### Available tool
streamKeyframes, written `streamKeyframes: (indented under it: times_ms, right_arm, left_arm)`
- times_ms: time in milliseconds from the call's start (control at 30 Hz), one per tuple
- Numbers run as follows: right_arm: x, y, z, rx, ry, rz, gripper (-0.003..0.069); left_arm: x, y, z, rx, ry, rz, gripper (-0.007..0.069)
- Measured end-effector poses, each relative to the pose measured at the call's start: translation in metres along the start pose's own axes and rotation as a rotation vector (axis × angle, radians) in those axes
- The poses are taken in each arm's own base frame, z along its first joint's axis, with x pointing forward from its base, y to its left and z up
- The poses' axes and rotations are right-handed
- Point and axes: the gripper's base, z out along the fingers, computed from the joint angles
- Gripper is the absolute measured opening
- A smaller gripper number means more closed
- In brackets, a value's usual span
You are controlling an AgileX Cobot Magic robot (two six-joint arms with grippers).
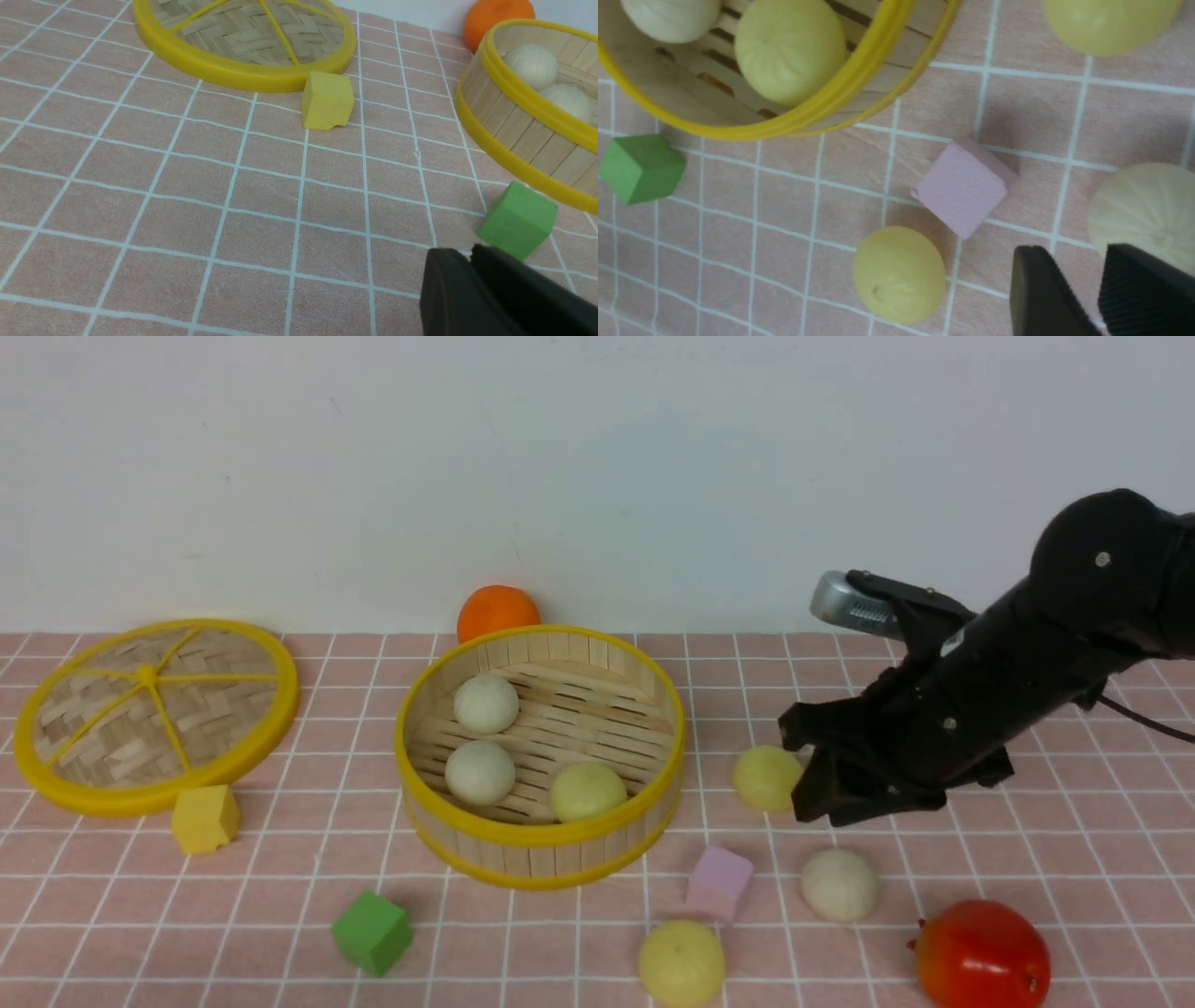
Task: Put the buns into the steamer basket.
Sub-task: Use the right arm to grab a steamed stuffed bun, then use the right arm to put the steamed stuffed bun into the steamer
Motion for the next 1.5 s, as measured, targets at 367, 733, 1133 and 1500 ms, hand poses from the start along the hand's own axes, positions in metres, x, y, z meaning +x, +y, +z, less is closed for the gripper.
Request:
streamKeyframes:
  times_ms: [367, 733, 1133, 1500]
  right_arm:
    - [-0.008, -0.015, 0.029, 0.174, 0.162, 0.008, 0.0242]
    - [-0.004, -0.027, 0.056, 0.199, 0.234, 0.041, 0.0242]
    - [-0.006, -0.030, 0.061, 0.219, 0.226, 0.024, 0.0058]
    - [-0.051, 0.028, 0.013, 0.138, 0.013, -0.101, 0.0020]
  left_arm:
    - [0.000, 0.000, 0.000, 0.000, 0.000, 0.000, 0.0115]
    - [0.000, 0.000, 0.000, 0.000, 0.000, 0.000, 0.0115]
    - [0.000, 0.000, 0.000, 0.000, 0.000, 0.000, 0.0119]
    - [0.000, 0.000, 0.000, 0.000, 0.000, 0.000, 0.0125]
